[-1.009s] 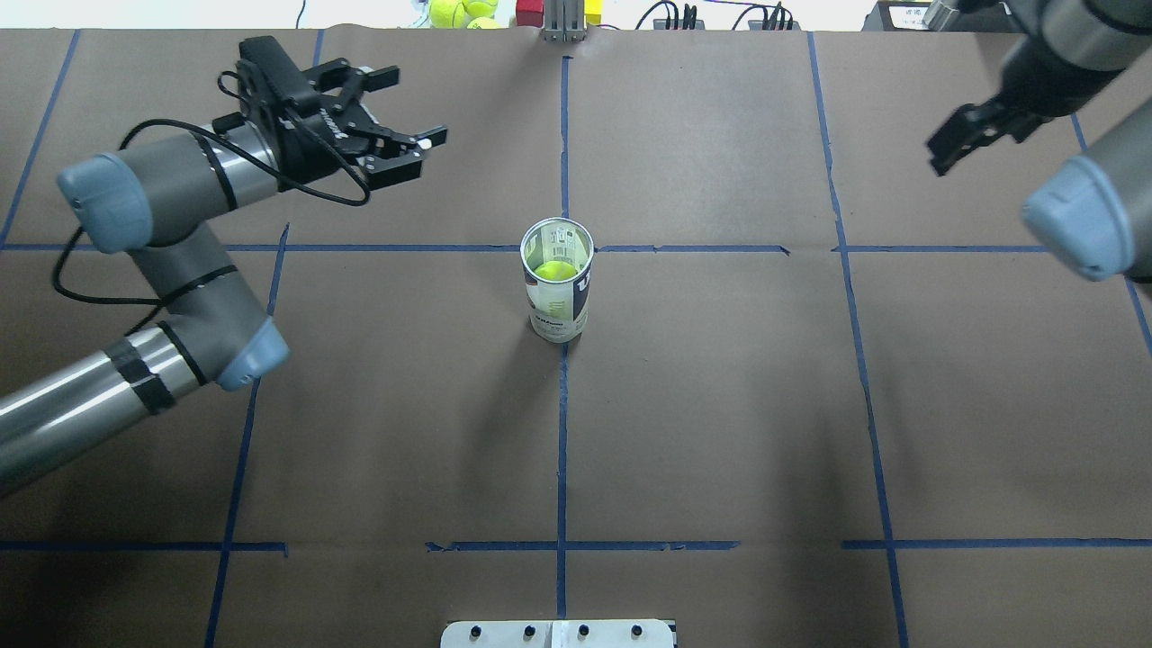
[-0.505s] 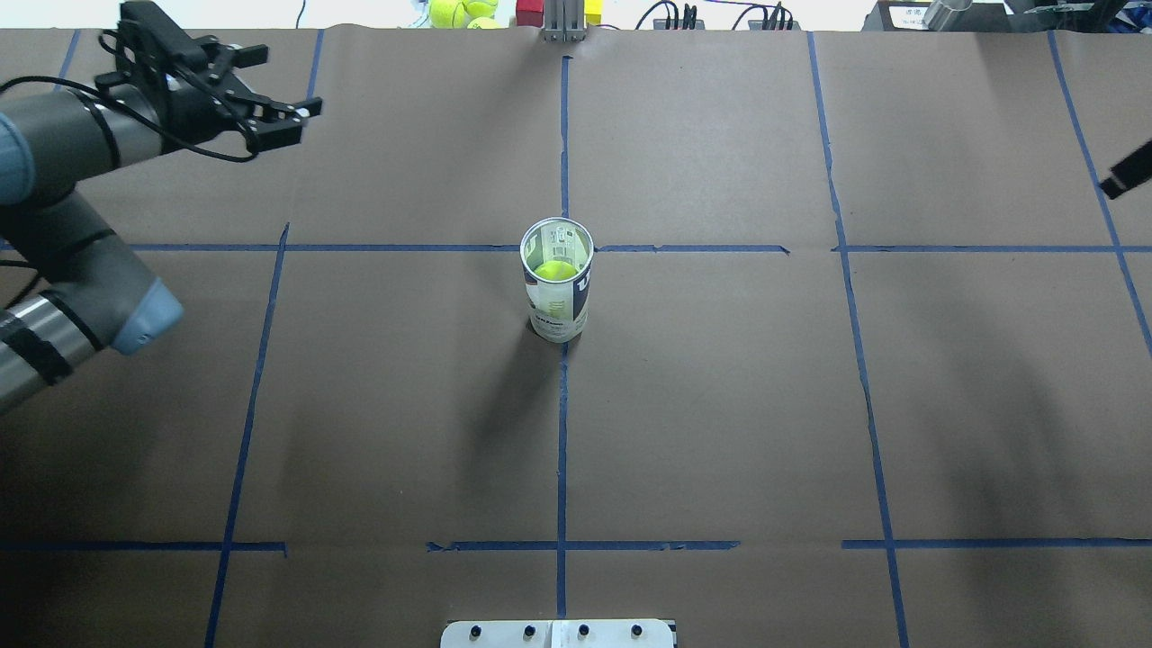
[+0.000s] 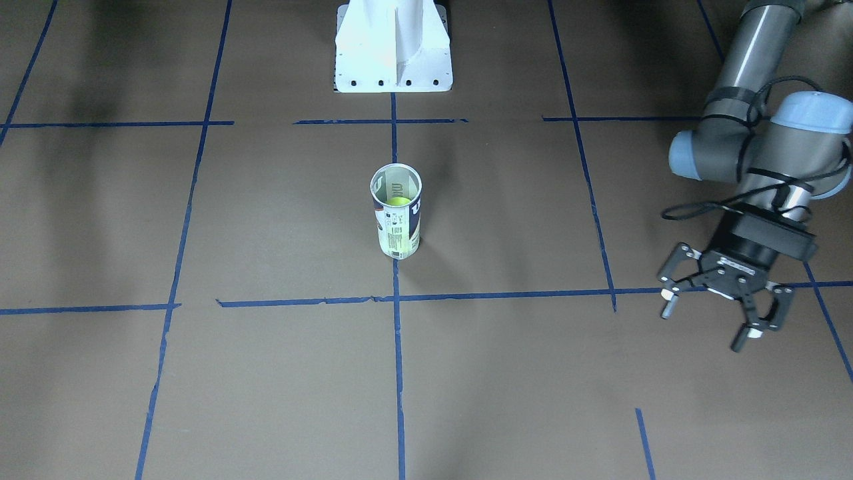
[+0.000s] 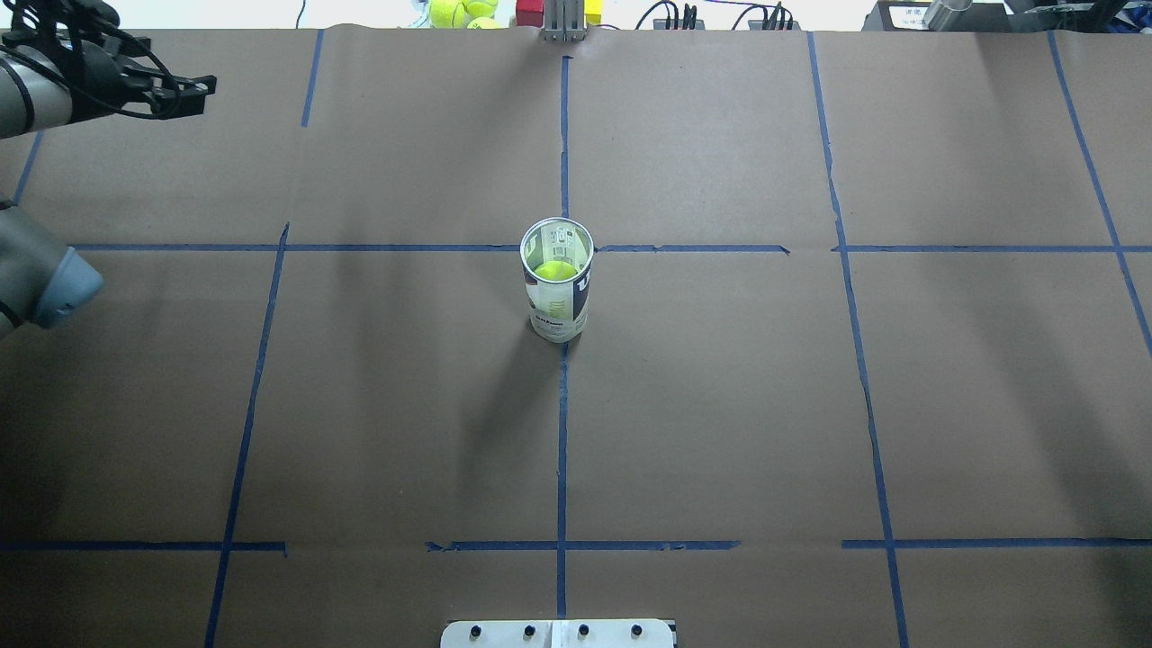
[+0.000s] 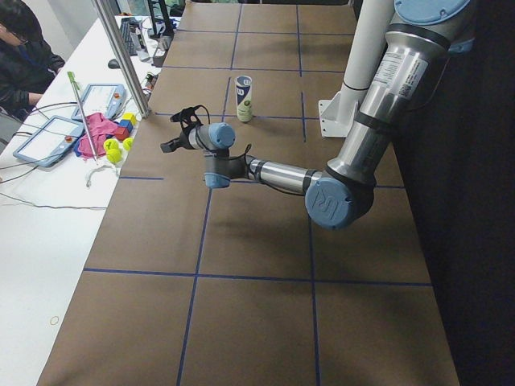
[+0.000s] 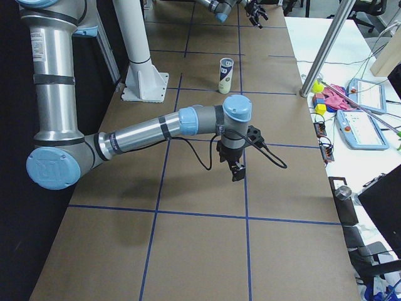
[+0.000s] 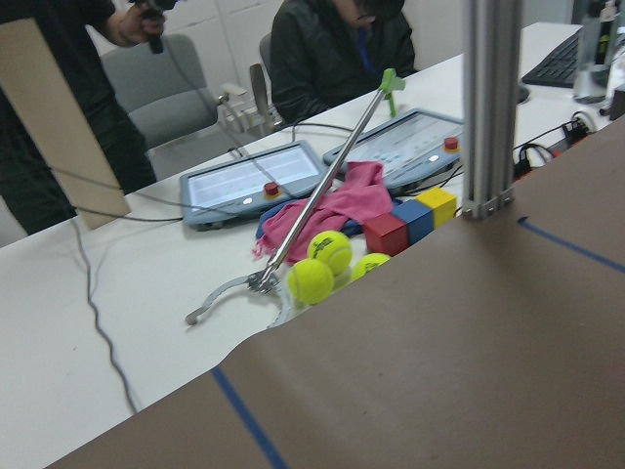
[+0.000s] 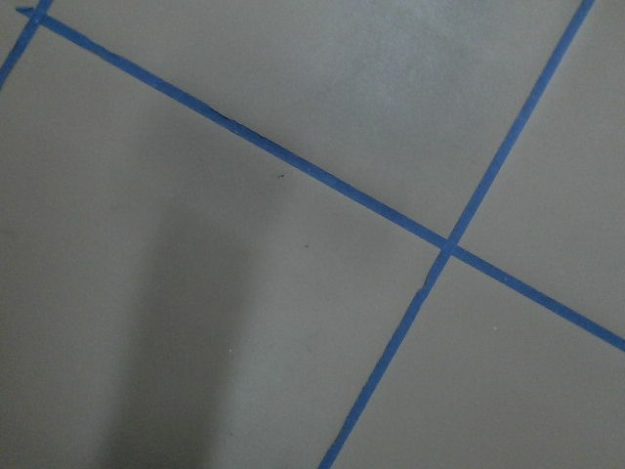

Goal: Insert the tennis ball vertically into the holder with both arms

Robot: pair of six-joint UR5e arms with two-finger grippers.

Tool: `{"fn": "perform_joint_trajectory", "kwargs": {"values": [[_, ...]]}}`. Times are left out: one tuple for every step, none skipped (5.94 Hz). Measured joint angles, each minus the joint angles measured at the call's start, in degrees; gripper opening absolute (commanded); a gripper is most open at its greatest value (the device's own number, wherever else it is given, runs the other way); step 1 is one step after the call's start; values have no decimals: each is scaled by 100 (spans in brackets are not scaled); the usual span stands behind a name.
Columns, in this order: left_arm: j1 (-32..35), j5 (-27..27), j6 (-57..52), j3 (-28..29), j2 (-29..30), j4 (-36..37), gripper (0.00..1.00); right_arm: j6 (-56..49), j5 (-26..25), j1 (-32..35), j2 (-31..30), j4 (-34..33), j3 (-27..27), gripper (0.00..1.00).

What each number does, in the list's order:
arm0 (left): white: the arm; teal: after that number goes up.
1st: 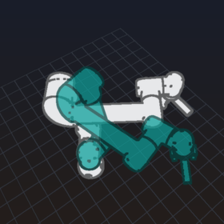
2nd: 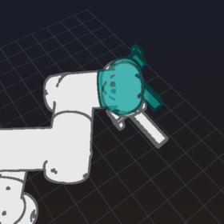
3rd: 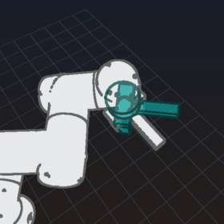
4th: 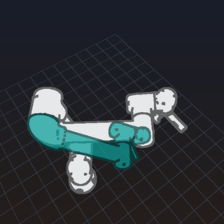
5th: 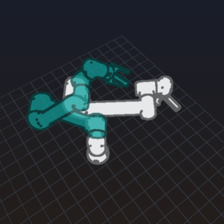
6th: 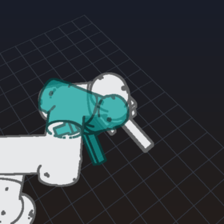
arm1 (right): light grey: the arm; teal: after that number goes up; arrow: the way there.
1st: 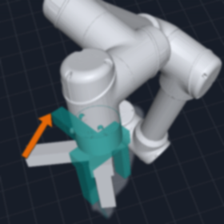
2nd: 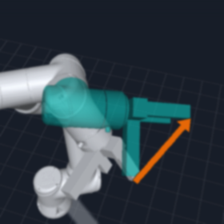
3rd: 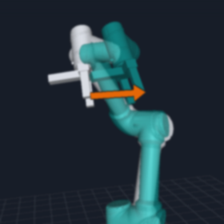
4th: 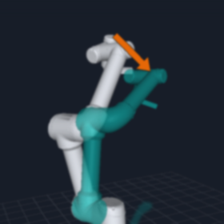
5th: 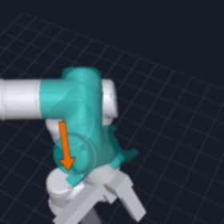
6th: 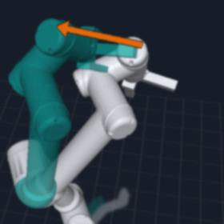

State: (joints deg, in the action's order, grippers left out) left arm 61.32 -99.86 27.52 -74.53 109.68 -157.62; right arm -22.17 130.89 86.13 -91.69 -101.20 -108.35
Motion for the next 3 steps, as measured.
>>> {"fn": "perform_joint_trajectory", "kwargs": {"values": [[238, -359, -204, 1, -69, 588, 100, -164, 146, 231, -312, 242, 109, 100], [623, -1118, -762, 1, -121, 1406, 100, -200, 211, 355, -457, 370, 281, 100], [937, -1772, -1453, 4, -223, 2141, 100, -202, 229, 389, -481, 416, 468, 100]]}}
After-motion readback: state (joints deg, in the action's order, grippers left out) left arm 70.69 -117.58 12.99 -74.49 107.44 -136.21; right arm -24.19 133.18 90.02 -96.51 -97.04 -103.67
